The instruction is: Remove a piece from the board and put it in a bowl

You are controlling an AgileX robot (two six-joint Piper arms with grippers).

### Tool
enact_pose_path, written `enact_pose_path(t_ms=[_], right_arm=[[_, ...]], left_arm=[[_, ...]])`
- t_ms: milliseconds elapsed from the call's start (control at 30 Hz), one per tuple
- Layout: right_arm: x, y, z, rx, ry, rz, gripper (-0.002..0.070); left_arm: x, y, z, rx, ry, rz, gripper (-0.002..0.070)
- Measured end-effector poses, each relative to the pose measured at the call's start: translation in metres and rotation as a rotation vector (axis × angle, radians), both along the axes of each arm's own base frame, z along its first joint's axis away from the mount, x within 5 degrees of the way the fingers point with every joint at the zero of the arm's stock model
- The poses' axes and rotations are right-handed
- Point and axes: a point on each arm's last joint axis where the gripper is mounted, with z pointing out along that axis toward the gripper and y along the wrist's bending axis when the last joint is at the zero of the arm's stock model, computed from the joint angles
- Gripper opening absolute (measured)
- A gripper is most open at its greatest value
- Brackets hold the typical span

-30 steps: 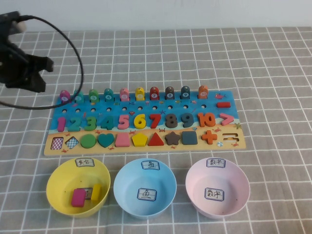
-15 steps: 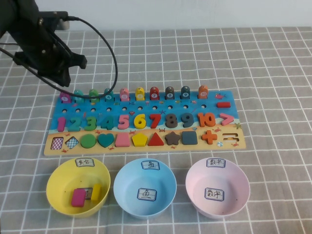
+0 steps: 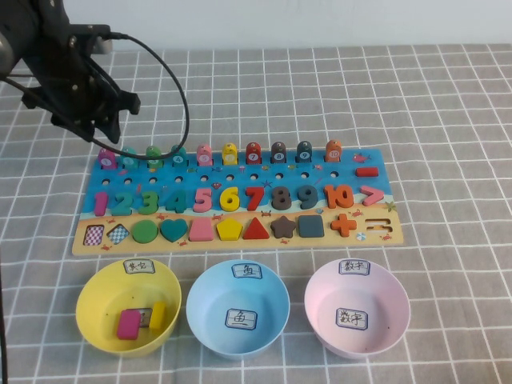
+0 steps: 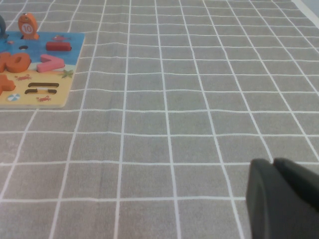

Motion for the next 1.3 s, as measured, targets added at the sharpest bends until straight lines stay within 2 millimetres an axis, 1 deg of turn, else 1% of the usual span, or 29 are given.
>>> enact_pose_path(t_ms=[100,200,333,433,633,867,1300], right_arm=[[0.000,0.000,0.000,0.000,0.000,0.000,-0.0018],[0.000,0.000,0.000,0.000,0.000,0.000,-0.0018],[0.000,0.000,0.000,0.000,0.000,0.000,-0.0018],[0.000,0.000,0.000,0.000,0.000,0.000,-0.0018],[0.000,0.000,0.000,0.000,0.000,0.000,-0.0018],[0.000,0.000,0.000,0.000,0.000,0.000,-0.0018],[0.000,0.000,0.000,0.000,0.000,0.000,-0.0018]], left_arm=[[0.001,0.004,-0.002,0.022,0.001,0.011,0.0293],[0.004,0.007,-0.009,0.033,0.014,0.016,0.0297],[0.007,0.013,-0.018,0.026,0.034,0.025,0.0298],[0.008,0.017,-0.020,0.011,0.041,-0.003,0.0298],[0.009,0.015,-0.024,-0.007,0.048,-0.033,0.0298],[0.014,0.015,-0.039,-0.006,0.068,-0.034,0.0300],[0.019,0.015,-0.043,-0.007,0.028,-0.032,0.0300]])
